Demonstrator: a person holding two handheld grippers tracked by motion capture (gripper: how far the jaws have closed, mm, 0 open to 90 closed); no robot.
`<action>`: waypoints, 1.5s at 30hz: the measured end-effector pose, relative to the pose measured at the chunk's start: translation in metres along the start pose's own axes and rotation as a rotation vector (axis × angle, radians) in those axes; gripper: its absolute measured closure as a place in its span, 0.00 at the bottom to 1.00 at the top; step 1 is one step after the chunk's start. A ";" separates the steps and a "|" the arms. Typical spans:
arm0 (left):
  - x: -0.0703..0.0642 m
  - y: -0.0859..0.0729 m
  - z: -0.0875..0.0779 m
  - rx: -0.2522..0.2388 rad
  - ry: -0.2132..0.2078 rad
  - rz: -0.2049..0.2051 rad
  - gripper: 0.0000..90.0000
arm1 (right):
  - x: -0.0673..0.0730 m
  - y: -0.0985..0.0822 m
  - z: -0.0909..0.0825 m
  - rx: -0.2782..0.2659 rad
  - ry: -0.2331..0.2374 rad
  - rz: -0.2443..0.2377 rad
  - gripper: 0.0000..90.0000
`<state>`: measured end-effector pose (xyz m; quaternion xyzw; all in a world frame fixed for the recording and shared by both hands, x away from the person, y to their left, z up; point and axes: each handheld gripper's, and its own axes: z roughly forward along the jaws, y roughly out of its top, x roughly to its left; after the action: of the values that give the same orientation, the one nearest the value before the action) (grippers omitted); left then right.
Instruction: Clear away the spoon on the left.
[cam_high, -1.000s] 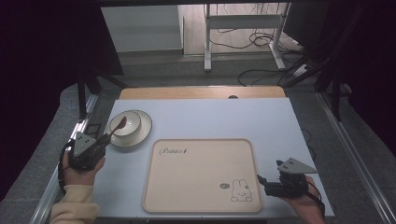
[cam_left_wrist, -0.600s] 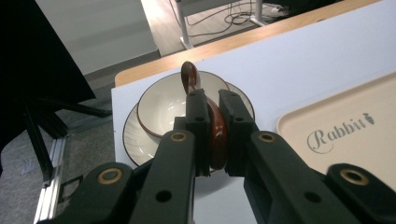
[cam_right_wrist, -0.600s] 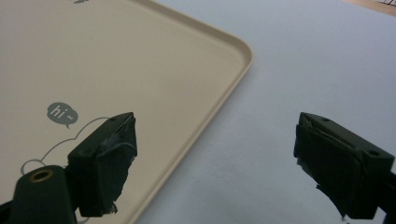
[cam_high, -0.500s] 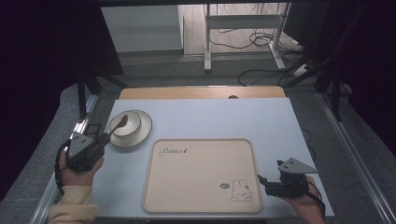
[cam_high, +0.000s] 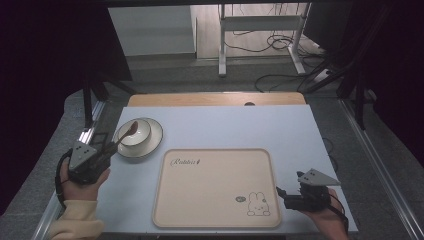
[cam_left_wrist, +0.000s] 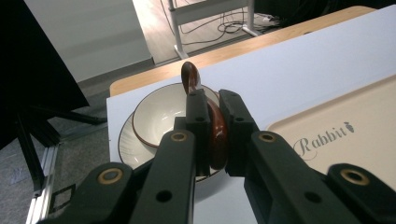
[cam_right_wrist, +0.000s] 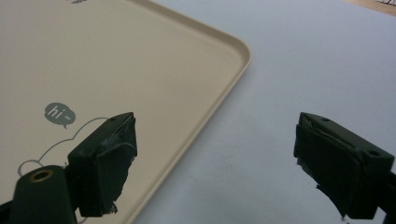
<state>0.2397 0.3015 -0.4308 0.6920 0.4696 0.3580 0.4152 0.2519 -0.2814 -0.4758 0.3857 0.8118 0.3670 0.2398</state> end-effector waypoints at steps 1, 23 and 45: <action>0.000 0.000 0.000 0.000 -0.002 0.002 0.93 | 0.000 0.000 0.000 0.000 0.000 0.000 0.15; -0.012 0.008 -0.004 -0.020 -0.040 0.024 0.93 | 0.000 0.000 0.000 0.005 0.002 -0.003 0.15; -0.034 0.014 -0.005 -0.031 -0.100 0.060 0.93 | 0.000 0.000 0.001 0.006 0.000 -0.006 0.15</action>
<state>0.2298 0.2670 -0.4197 0.7163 0.4218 0.3424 0.4378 0.2523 -0.2816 -0.4763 0.3840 0.8140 0.3639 0.2398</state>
